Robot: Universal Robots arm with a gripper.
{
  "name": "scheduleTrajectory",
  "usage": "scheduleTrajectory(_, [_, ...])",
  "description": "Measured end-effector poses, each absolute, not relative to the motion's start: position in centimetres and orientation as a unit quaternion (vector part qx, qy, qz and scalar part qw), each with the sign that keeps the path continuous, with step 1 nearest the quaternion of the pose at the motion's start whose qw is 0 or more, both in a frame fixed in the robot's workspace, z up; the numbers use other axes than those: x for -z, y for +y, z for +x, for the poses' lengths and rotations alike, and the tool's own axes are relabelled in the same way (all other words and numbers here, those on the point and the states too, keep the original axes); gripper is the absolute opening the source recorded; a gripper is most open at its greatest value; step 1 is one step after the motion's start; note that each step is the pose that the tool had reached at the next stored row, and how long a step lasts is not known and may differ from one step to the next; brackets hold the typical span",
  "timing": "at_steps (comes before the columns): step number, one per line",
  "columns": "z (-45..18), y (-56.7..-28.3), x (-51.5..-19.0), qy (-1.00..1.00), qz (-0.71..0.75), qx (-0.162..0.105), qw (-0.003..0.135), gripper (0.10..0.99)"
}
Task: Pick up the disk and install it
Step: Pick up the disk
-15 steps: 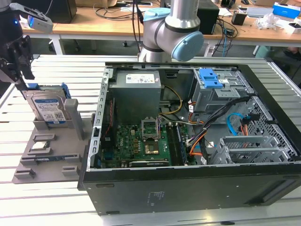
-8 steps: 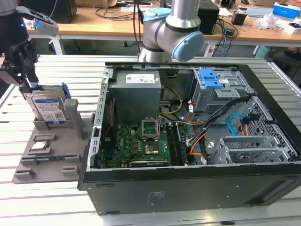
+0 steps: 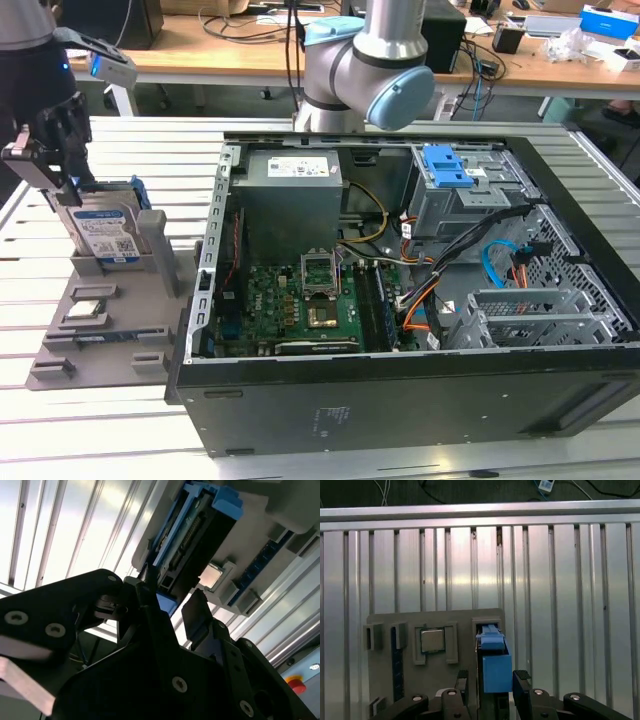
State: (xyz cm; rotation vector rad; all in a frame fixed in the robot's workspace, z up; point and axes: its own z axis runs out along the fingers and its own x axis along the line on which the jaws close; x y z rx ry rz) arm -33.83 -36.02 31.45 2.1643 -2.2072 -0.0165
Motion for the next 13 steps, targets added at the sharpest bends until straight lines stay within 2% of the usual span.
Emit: scheduleTrajectory(13, [-33.1,-36.0,-29.4,-0.709,0.705,0.004,0.026,0.482])
